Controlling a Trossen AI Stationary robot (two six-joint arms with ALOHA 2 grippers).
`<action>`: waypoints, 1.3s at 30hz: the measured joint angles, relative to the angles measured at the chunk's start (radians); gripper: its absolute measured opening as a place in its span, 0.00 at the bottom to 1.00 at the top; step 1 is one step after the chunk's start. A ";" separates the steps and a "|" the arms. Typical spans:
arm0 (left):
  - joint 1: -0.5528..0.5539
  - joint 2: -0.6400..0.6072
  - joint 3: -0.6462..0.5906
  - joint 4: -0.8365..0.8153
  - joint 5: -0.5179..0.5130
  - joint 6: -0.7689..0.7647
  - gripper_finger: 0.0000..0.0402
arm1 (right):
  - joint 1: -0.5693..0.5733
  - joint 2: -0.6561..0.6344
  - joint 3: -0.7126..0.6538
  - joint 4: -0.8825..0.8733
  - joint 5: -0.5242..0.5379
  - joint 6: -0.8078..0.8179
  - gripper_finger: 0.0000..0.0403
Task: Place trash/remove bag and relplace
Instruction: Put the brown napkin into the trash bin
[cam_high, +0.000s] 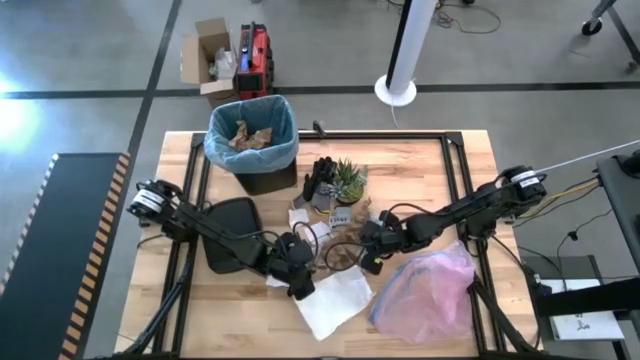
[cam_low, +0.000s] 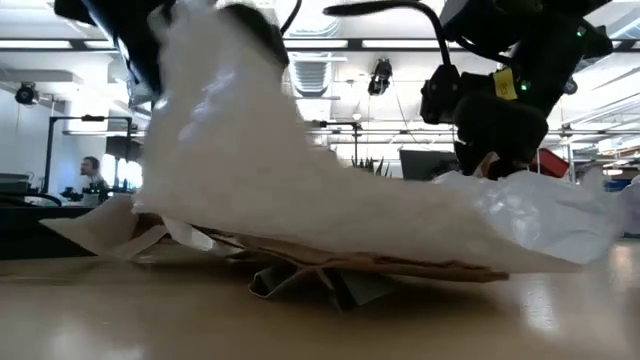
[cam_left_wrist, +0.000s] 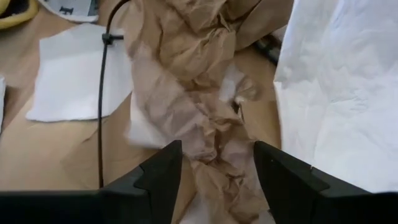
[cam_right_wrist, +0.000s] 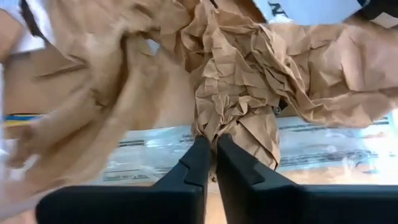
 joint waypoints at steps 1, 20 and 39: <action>0.000 -0.009 0.003 0.000 0.003 -0.001 0.47 | 0.000 -0.008 0.005 -0.001 -0.010 0.000 0.01; 0.059 -0.026 0.038 -0.038 0.066 -0.080 0.47 | 0.000 -0.356 0.214 -0.201 0.153 -0.100 0.00; 0.066 0.085 0.033 0.021 0.112 -0.087 0.28 | 0.003 -0.307 0.460 -0.214 0.175 -0.261 0.00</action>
